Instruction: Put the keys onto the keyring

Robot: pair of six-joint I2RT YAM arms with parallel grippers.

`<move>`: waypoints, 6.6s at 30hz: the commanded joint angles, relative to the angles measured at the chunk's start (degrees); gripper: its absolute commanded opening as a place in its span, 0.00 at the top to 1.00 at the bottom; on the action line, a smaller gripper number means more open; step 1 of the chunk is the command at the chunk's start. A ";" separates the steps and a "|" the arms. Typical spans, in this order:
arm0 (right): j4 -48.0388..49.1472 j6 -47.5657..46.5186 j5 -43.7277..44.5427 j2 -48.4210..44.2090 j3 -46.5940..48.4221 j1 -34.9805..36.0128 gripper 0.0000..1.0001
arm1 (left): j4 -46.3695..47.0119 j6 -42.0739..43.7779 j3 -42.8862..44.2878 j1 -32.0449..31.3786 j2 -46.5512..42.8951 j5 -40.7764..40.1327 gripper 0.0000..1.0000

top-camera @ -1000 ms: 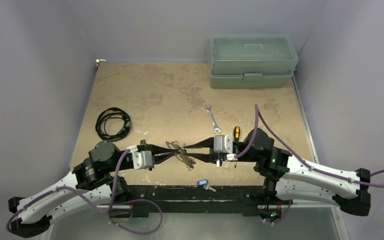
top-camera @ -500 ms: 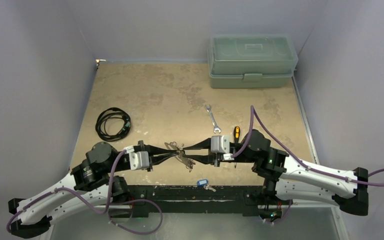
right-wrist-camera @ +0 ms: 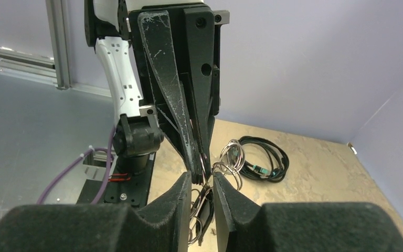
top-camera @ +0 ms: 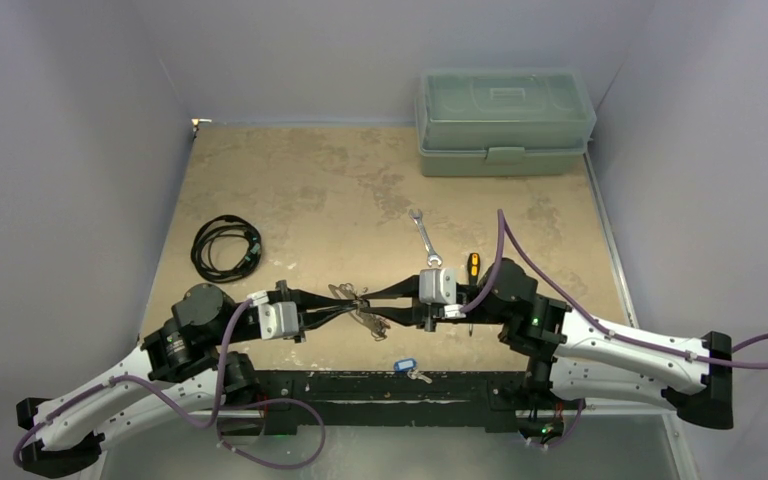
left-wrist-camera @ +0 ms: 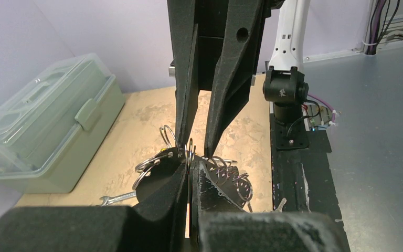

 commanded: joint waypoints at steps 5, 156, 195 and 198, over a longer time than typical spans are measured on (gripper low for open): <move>3.12 0.80 -1.14 1.86 1.15 0.18 0.84 | 3.93 -1.19 -0.22 0.50 -0.69 1.27 1.00; -26.70 3.33 43.45 -7.64 8.64 -1.68 1.00 | -5.77 -31.35 1.43 -11.79 35.34 -36.47 0.28; -29.12 10.64 39.93 -3.99 8.45 -19.42 1.00 | -13.36 -54.36 20.29 -29.12 72.31 -52.49 0.68; -28.96 10.73 39.64 -3.70 8.37 -19.51 1.00 | -13.13 -53.97 20.59 -29.50 73.36 -51.95 0.70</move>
